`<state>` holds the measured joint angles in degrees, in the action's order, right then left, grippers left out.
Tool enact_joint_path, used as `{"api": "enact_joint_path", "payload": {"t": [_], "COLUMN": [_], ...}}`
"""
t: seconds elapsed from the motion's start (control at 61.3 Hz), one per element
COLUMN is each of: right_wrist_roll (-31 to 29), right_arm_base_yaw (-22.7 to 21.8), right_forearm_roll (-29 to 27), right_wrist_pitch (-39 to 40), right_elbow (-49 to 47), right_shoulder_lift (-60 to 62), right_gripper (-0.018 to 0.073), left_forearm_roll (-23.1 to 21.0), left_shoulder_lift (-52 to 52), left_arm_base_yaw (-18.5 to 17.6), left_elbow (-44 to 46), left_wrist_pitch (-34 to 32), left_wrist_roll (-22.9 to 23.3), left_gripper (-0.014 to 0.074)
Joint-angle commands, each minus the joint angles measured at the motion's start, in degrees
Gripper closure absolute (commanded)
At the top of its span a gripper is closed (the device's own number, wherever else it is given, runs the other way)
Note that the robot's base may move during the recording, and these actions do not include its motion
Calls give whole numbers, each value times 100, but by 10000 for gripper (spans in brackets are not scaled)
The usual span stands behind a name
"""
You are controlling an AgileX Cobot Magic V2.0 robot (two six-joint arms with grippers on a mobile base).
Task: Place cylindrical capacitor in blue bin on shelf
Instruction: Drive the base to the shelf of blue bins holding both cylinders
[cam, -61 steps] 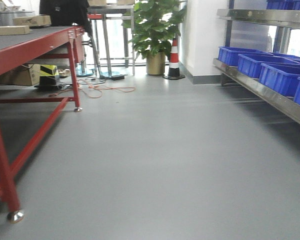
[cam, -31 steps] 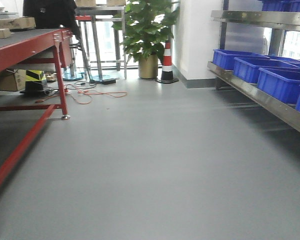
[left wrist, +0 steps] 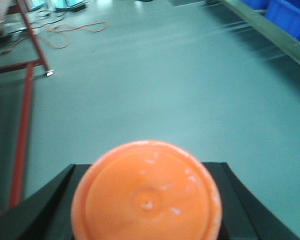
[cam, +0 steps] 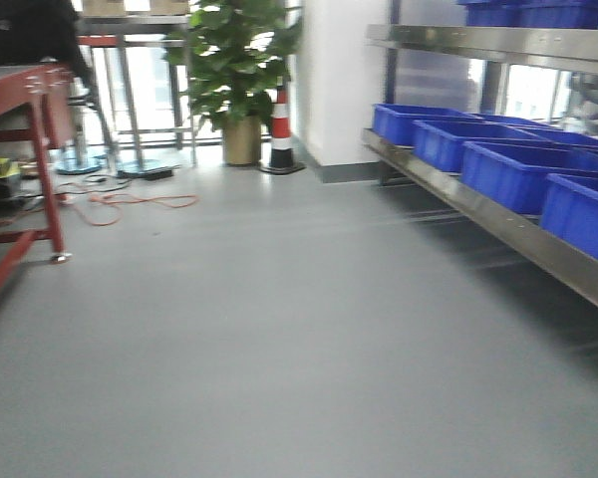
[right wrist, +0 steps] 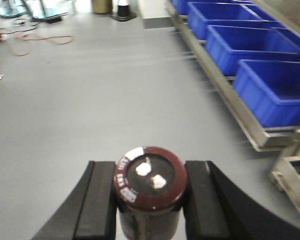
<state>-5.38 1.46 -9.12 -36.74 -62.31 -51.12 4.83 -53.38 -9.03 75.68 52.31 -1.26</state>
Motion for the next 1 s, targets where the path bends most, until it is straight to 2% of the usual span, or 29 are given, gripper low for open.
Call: {"api": "enact_joint_path", "payload": {"t": [0.0, 0.979], "right_wrist_roll": [-3, -3], "right_arm_base_yaw": [-5, -5], "right_forearm_roll": [34, 34], "right_wrist_pitch": [130, 130], "right_elbow": [-57, -57], "right_shoulder_lift": [37, 37], "right_gripper": [721, 721], "left_forearm_roll": [-11, -11], "left_shoulder_lift": [15, 15], "left_arm_base_yaw": [-27, -27], "left_elbow": [51, 51], "left_wrist_pitch": [-105, -105], "left_wrist_roll": [-3, -3], "left_gripper": [707, 707]}}
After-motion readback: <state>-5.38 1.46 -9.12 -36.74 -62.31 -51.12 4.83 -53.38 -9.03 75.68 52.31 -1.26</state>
